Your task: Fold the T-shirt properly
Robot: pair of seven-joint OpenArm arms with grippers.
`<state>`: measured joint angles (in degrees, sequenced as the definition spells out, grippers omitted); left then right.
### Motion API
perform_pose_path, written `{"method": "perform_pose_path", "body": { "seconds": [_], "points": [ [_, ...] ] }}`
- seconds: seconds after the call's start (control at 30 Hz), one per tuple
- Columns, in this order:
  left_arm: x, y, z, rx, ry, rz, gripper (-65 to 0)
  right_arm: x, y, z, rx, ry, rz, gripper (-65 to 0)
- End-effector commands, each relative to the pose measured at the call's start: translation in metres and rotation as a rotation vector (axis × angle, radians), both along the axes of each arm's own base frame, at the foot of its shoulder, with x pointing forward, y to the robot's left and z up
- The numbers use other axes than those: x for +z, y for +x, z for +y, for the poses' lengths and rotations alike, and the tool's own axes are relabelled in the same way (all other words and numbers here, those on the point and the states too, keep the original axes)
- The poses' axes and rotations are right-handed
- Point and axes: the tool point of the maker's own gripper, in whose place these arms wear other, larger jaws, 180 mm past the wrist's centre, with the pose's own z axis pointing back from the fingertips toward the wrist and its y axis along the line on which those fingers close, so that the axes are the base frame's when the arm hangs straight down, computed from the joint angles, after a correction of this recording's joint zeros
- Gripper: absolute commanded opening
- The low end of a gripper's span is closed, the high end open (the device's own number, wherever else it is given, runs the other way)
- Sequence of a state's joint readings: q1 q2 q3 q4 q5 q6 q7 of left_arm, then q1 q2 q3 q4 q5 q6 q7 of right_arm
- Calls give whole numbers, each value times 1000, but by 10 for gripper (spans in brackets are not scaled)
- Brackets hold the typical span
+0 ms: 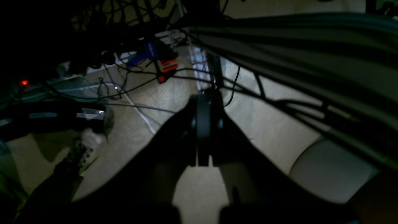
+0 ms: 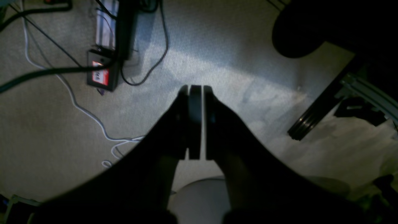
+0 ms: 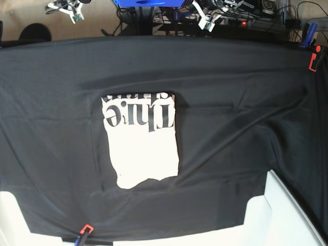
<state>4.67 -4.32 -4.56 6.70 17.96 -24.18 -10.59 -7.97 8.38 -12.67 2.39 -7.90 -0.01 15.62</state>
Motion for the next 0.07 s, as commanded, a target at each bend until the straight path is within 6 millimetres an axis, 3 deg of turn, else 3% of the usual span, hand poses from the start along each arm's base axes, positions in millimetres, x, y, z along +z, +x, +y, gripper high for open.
{"method": "perform_pose_path", "body": {
  "seconds": [0.0,0.03],
  "points": [
    [1,-1,2,2,-5,-5,-650,1,-4,-3,2,-6,2,-627],
    [1,0,2,2,-5,-6,-650,1,-7,-3,3,-5,5,-627]
  ]
}}
